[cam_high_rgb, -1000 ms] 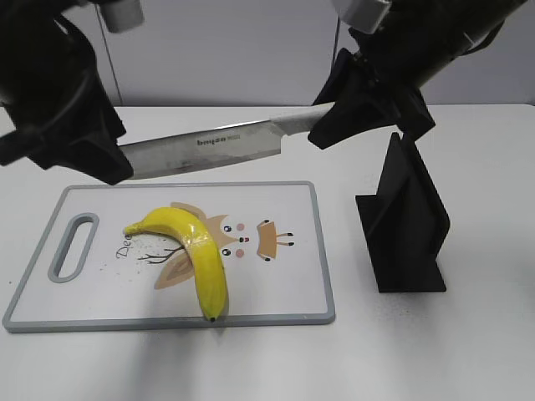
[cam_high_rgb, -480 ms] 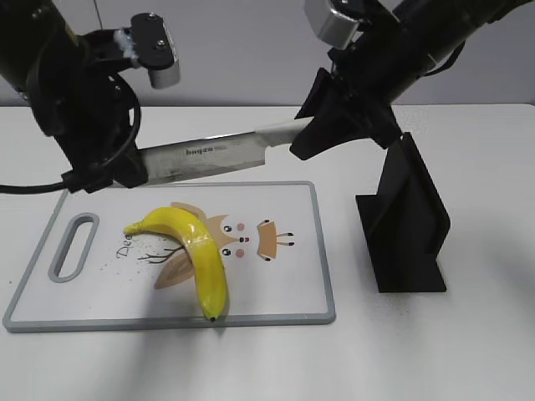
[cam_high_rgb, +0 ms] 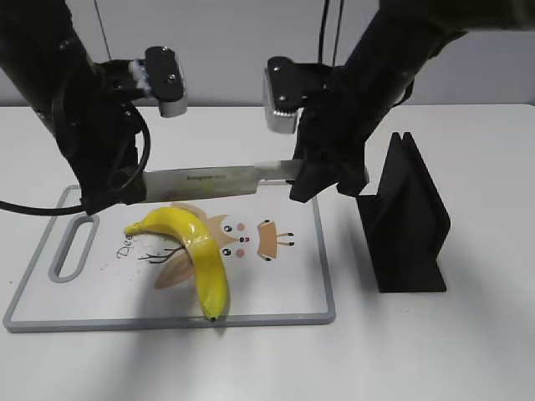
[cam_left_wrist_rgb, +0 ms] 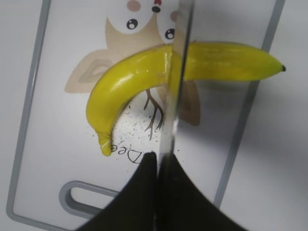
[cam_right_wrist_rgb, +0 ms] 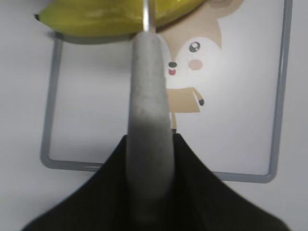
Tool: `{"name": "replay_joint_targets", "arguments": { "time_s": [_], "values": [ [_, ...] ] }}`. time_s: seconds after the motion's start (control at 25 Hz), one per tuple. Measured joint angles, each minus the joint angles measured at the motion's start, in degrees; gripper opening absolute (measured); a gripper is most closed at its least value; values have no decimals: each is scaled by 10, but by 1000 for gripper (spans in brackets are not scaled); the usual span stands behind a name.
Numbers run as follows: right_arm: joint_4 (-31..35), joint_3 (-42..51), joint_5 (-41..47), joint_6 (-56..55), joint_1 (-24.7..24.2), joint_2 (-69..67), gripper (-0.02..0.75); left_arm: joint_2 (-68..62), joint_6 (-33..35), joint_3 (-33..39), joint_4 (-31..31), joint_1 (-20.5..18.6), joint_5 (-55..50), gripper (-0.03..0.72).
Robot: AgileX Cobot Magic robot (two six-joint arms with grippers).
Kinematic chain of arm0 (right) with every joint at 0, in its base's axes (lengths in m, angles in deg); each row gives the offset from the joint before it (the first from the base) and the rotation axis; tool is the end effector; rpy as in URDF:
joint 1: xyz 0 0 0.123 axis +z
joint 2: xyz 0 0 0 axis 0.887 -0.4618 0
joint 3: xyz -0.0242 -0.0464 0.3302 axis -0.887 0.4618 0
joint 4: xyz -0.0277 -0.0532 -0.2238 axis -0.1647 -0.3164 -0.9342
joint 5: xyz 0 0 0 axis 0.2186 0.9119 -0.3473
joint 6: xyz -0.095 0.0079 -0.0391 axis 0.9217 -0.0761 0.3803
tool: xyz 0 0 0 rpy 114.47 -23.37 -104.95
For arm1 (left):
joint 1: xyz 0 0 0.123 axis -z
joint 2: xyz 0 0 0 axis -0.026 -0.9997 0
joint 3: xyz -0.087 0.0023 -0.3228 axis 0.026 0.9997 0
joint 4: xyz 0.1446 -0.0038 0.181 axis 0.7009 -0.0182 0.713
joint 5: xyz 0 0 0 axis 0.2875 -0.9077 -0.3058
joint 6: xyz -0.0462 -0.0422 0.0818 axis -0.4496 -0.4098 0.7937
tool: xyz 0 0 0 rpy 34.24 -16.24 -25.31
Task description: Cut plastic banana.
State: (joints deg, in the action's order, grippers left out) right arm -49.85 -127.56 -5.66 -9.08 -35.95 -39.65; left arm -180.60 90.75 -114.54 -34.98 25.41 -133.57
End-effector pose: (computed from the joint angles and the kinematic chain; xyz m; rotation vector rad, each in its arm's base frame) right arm 0.3549 0.2205 0.2501 -1.9646 1.9347 0.4038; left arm 0.2918 -0.1637 0.2860 1.8982 2.2158 -0.1269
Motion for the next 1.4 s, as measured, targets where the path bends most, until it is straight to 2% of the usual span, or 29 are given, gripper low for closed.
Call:
{"name": "replay_joint_targets", "arguments": {
  "time_s": [0.08,0.16,0.36,0.56,0.64,1.12,1.4],
  "values": [
    [-45,0,-32,-21,18,-1,191,-11,0,0,6,-1,2,-5],
    [-61,0,-45,-29,25,-1,190,-19,0,0,7,-1,7,-7],
    [-73,0,-36,-41,27,-24,190,-44,-1,20,-11,-1,35,-7],
    [-75,0,-39,-45,27,-90,190,-79,0,87,-25,-1,137,-7],
    [-83,-2,-39,-45,27,-100,190,-85,2,90,-29,-1,149,-5],
    [-87,-5,-26,-51,27,-87,190,-86,3,87,-33,-2,143,-5],
    [-92,-2,-1,-54,27,6,189,-6,2,62,-34,-1,84,-5]
  ]
}}
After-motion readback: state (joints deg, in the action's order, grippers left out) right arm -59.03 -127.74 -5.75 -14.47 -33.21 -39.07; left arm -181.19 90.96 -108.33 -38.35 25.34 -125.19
